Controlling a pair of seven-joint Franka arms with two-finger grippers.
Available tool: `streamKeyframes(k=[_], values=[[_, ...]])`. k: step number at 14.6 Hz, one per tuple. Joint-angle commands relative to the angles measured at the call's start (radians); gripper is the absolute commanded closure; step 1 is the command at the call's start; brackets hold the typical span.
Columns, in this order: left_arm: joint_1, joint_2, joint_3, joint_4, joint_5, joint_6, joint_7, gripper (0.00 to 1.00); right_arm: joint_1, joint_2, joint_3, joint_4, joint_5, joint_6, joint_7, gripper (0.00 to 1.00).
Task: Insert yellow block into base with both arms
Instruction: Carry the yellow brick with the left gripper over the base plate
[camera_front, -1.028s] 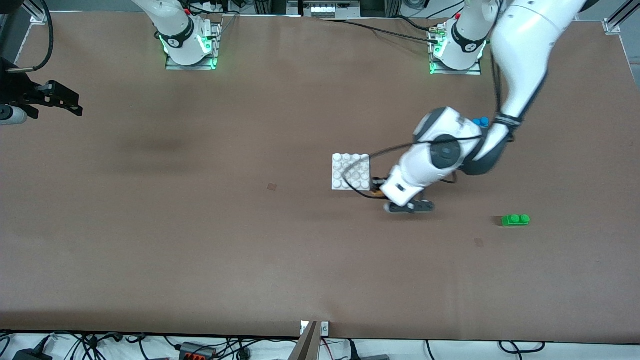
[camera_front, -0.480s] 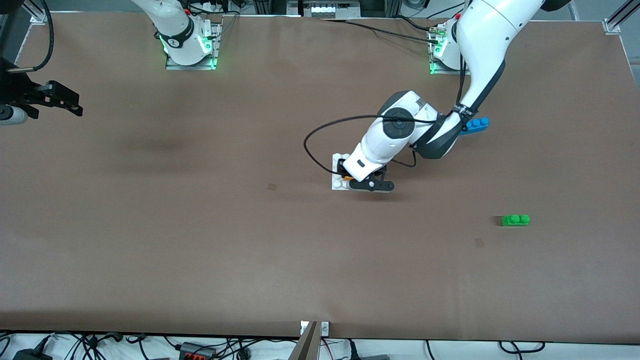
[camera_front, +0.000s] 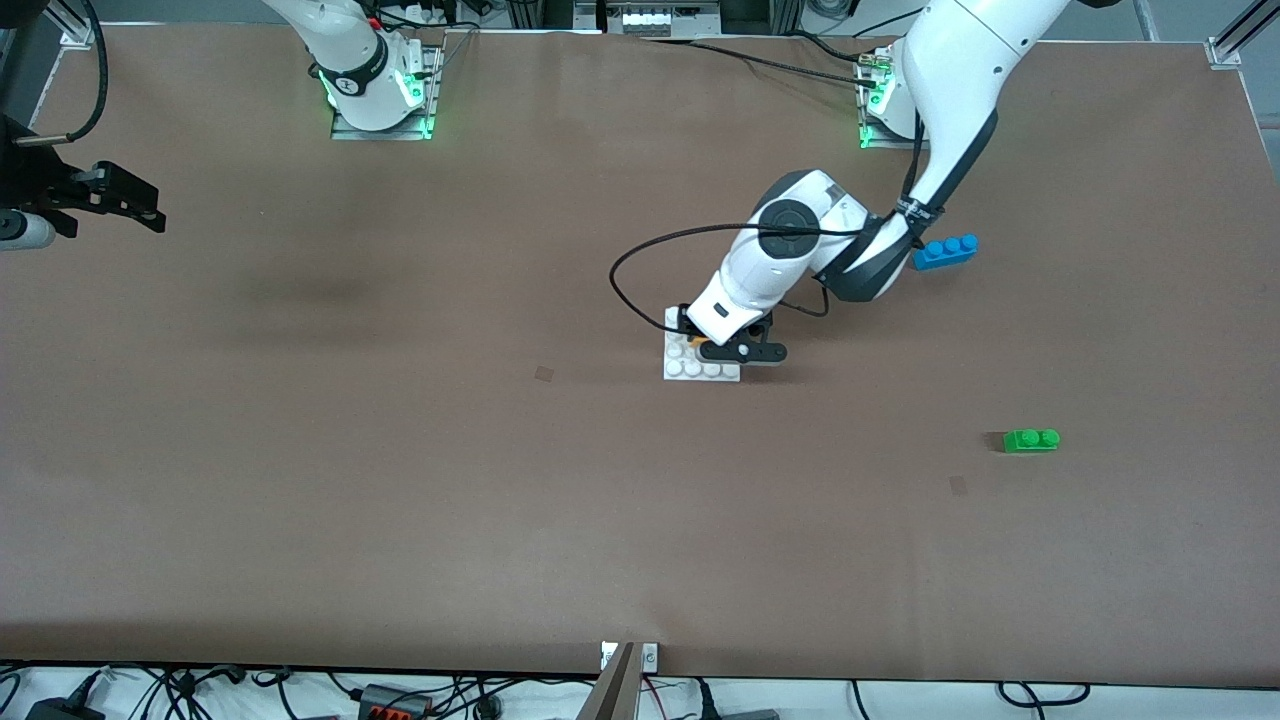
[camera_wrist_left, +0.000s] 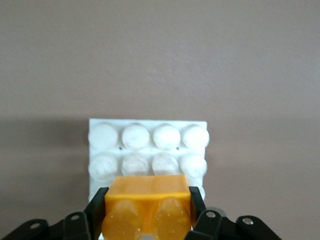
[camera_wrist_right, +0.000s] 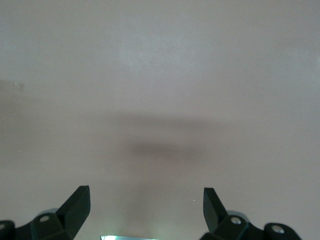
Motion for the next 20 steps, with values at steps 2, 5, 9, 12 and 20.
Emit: streamKeyframes(k=[2,5,9,12,20], values=[[-0.081,-0.054,0.057,-0.03,0.032,-0.023,-0.073,0.62,0.001,0.004,0.001,0.015,-0.014,-0.012,0.008,0.0],[-0.084,-0.062,0.065,-0.031,0.073,-0.03,-0.076,0.62,0.0,0.003,0.001,0.015,-0.014,-0.014,0.008,0.0],[-0.1,-0.051,0.071,-0.033,0.094,-0.026,-0.098,0.61,0.003,0.003,0.002,0.015,-0.014,-0.014,0.008,0.0],[-0.116,-0.033,0.082,-0.031,0.149,-0.022,-0.142,0.61,0.004,0.003,0.002,0.015,-0.014,-0.014,0.008,0.0],[-0.123,0.002,0.089,-0.025,0.258,0.012,-0.231,0.61,0.003,0.003,0.004,0.015,-0.014,-0.017,0.008,0.0]])
